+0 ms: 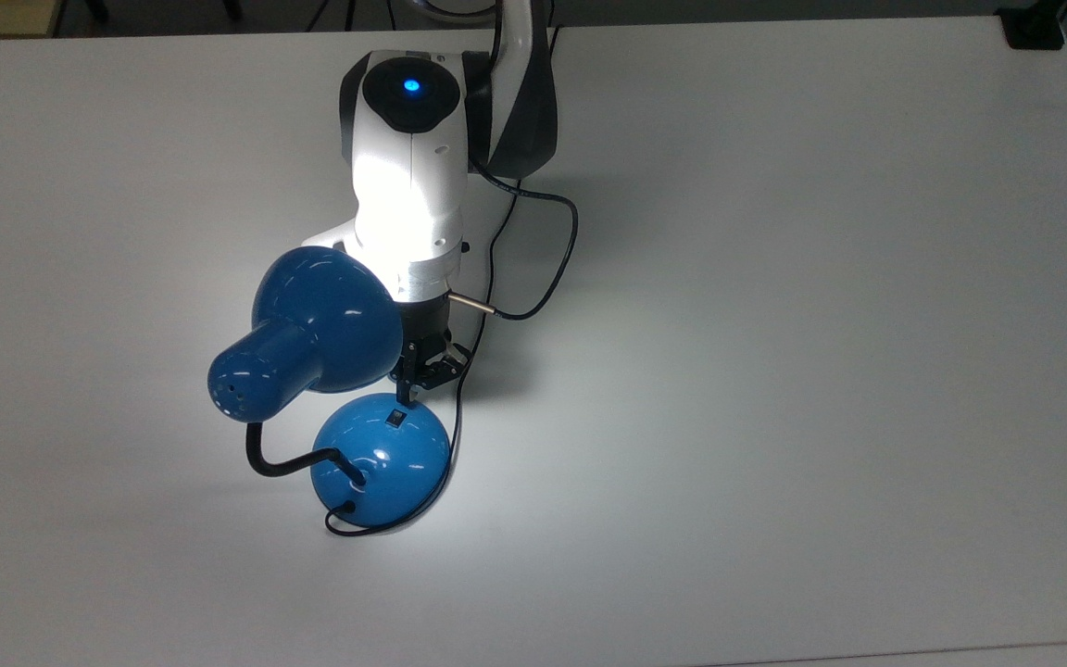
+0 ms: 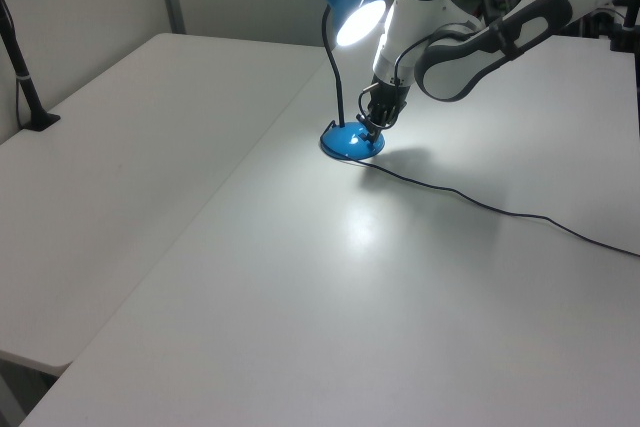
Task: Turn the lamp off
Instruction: 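Press the switch on the lamp base with the gripper fingertips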
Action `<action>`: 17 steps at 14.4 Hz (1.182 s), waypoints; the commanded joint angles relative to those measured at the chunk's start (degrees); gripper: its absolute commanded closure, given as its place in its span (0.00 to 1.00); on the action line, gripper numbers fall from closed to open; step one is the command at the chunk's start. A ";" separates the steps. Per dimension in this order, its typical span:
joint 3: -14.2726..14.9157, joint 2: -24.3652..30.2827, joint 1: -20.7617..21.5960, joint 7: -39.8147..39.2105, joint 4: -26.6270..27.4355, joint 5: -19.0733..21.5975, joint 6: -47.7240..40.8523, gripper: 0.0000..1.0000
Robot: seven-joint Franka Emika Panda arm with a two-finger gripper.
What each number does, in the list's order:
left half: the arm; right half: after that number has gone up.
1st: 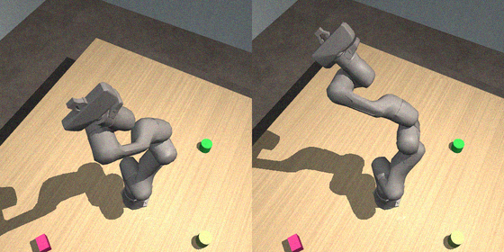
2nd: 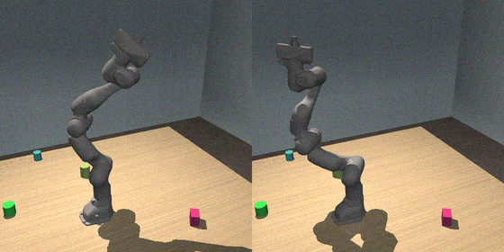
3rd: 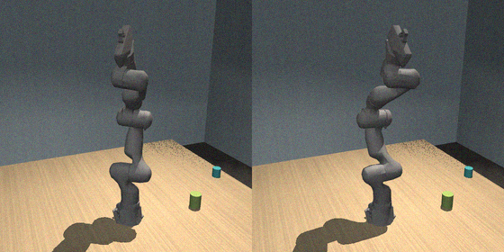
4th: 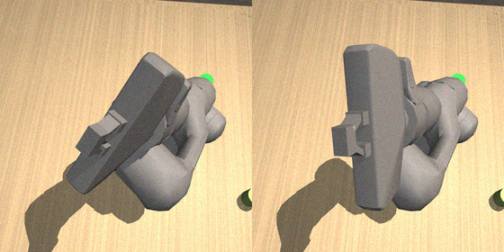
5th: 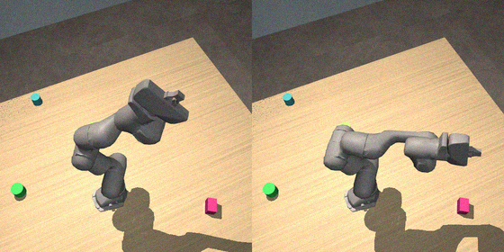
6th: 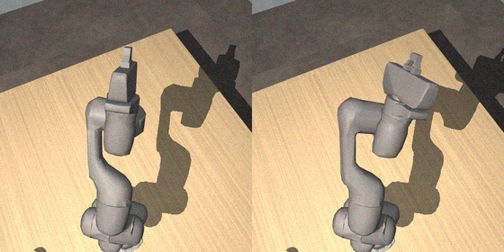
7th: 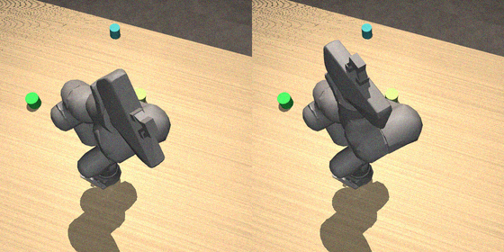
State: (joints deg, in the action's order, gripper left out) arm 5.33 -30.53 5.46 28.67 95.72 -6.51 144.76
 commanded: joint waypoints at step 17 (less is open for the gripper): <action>0.73 -2.08 0.25 -0.46 -3.44 -0.79 2.11 1.00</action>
State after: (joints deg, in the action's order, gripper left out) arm 5.38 -32.19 5.36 28.68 93.29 -6.51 145.71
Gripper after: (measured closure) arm 0.991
